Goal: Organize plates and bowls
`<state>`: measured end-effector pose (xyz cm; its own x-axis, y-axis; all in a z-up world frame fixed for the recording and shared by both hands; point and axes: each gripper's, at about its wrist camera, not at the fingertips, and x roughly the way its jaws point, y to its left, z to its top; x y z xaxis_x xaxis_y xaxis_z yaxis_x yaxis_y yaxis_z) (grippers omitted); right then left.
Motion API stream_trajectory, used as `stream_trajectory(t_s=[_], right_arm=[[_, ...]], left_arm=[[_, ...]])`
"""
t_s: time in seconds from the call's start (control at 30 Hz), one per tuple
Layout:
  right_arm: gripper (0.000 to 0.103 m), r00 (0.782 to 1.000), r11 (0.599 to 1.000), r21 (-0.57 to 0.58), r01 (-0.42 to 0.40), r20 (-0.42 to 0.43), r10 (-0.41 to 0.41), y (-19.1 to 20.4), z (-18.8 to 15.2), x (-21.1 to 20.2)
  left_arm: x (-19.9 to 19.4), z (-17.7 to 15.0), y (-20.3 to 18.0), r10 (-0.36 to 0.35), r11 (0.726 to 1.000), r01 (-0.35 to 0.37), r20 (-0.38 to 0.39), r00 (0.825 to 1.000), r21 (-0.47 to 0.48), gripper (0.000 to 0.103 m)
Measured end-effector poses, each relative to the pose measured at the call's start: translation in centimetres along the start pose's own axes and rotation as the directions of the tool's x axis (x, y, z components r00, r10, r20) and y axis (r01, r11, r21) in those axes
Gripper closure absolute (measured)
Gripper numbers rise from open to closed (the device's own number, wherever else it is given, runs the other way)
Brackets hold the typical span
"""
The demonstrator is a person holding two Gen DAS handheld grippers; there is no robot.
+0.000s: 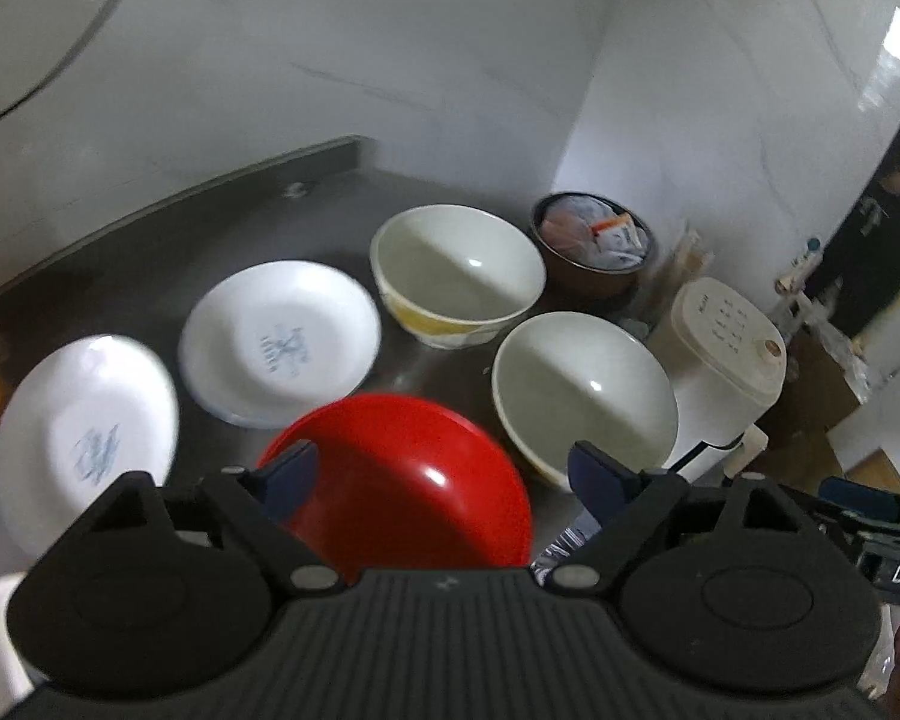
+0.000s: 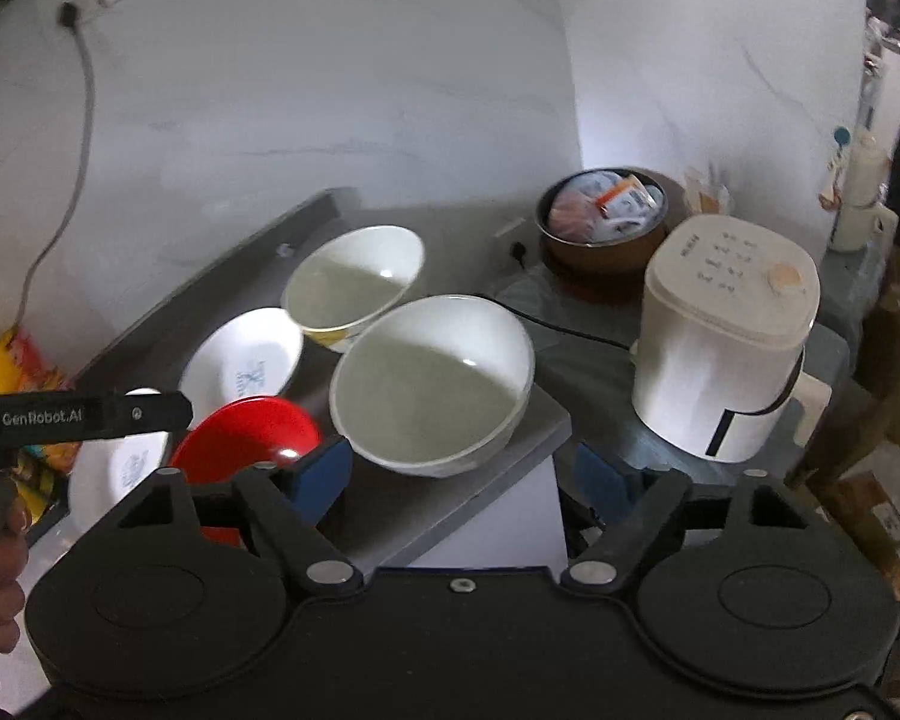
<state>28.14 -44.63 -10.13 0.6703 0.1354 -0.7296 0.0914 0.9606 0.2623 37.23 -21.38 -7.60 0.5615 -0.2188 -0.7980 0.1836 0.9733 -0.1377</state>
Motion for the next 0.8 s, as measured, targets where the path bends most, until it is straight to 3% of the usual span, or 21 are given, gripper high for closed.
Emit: stream_trajectory(t_s=[0.43,0.8], right_arm=[[0.045,0.997,0.993,0.098,0.066,-0.055,-0.061,-1.0,1.7,6.3],[0.064,0.989,0.983,0.158,0.094,-0.128,-0.074,-2.4,2.5,11.1]], left_arm=[[9.6,4.2,-1.4,-0.108,0.988,0.122,-0.147,0.983,0.093,0.039],[15.3,4.6,-2.8,-0.097,0.983,0.130,-0.234,0.967,0.129,0.058]])
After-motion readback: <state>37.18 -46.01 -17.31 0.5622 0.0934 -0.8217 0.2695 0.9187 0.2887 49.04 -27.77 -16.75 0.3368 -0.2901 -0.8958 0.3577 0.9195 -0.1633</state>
